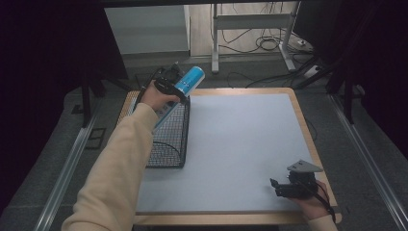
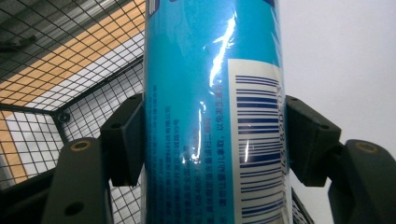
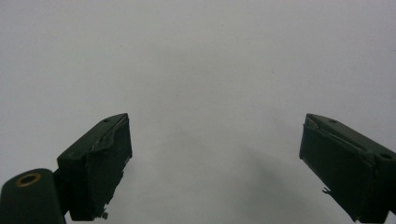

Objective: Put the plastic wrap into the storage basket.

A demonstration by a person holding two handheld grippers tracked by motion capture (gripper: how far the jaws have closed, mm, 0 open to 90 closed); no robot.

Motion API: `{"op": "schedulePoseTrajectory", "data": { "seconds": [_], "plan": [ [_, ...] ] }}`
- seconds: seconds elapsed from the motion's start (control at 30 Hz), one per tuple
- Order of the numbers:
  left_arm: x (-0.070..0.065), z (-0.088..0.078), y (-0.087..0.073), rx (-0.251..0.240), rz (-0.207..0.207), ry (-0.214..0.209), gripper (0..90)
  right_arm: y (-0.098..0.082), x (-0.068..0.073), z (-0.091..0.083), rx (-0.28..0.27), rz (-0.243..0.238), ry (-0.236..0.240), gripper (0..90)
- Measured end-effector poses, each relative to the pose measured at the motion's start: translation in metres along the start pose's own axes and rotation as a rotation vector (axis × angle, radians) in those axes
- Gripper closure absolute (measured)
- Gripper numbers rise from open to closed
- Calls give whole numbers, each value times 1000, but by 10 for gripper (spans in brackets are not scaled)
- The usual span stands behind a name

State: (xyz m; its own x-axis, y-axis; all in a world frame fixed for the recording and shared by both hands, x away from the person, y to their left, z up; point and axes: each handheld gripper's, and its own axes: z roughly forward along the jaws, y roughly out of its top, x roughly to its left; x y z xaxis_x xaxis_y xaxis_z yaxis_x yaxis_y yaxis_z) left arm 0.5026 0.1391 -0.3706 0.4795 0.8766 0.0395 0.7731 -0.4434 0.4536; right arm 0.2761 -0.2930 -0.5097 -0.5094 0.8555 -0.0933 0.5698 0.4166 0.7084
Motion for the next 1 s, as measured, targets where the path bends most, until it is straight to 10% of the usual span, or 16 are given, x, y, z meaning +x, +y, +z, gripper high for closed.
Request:
{"op": "schedulePoseTrajectory", "data": {
  "seconds": [1.0],
  "plan": [
    [15, 61, -10, 124, -1, 73, 317, 0, 3, 0, -1, -13, 1, 95]
  ]
}}
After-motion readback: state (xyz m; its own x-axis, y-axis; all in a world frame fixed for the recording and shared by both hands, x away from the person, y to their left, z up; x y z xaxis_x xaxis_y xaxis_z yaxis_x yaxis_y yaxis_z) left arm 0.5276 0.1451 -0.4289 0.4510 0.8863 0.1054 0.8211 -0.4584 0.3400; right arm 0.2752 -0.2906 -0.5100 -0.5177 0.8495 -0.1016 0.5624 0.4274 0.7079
